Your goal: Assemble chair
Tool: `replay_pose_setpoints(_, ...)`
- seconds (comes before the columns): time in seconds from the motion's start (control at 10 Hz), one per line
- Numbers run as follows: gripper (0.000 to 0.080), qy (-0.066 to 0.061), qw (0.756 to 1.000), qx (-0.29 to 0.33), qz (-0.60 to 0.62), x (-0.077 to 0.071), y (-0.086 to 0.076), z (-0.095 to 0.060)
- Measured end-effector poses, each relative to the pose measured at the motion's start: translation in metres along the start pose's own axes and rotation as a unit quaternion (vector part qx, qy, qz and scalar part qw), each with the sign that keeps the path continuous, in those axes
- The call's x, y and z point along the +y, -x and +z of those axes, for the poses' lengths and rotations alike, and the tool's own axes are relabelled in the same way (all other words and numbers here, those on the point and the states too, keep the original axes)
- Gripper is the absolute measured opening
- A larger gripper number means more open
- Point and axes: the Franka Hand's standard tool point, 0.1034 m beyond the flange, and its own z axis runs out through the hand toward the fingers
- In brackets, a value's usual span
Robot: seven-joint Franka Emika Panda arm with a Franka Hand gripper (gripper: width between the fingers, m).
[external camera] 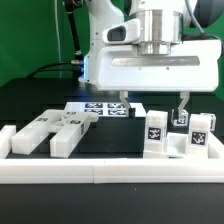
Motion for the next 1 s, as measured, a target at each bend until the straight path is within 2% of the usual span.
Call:
replay_pose_setpoints(0.6,0.0649,0.011,1.0,-0.009,-0.02,-0.009,0.027,0.035)
replay_pose_setpoints(1.0,0.0649,0.013,1.0,-0.011,-0.024,-0.006,0.028,0.036)
